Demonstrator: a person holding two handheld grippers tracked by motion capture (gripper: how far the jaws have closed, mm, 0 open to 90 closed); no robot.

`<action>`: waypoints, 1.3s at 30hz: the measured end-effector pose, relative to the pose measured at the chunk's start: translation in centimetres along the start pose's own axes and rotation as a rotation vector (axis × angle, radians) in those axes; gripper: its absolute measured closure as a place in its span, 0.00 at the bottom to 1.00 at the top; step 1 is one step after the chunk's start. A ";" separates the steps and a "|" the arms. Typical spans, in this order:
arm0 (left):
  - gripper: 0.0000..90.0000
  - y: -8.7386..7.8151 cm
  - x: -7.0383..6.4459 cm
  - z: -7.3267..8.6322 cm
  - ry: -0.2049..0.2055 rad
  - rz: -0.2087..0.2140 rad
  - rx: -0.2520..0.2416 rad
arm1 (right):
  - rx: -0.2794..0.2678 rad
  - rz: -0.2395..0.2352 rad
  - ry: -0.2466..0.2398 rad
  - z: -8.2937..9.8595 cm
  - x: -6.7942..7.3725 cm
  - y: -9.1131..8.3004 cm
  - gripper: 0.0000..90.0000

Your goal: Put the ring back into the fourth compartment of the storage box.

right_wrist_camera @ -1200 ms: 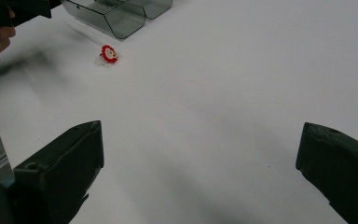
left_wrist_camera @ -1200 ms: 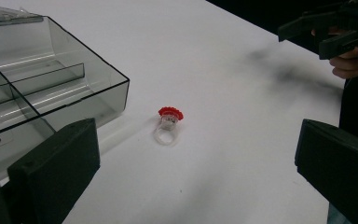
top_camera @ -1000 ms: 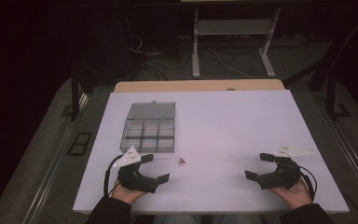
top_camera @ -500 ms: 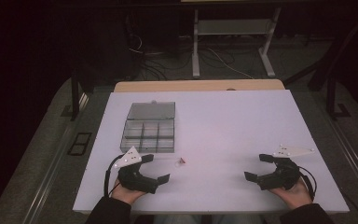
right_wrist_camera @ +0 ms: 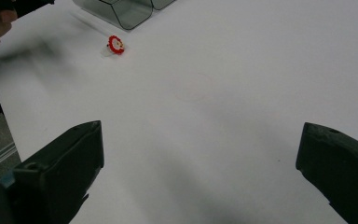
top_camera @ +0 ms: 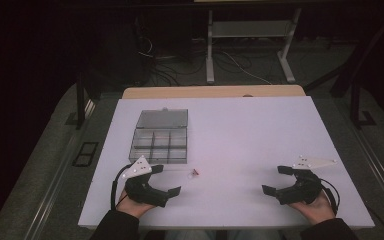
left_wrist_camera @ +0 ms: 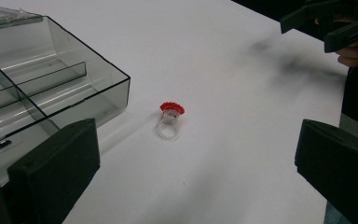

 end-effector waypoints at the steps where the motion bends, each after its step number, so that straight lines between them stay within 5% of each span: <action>1: 0.00 0.0 0.0 -0.1 0.001 0.002 0.001 | 0.000 -0.001 -0.001 0.0 0.0 0.0 0.00; 39: 0.00 1.2 0.5 -3.5 0.060 0.054 0.130 | 0.005 -0.005 0.008 0.1 0.0 0.0 0.00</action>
Point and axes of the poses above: each handheld gripper's, and its own axes: y roughly forward along the jaws, z roughly out of its underside, x roughly to its left, the point moved 6 cm from there along y, roughly forward along the jaws, and after that the axes turned 6 degrees about y, right-handed, at the moved point
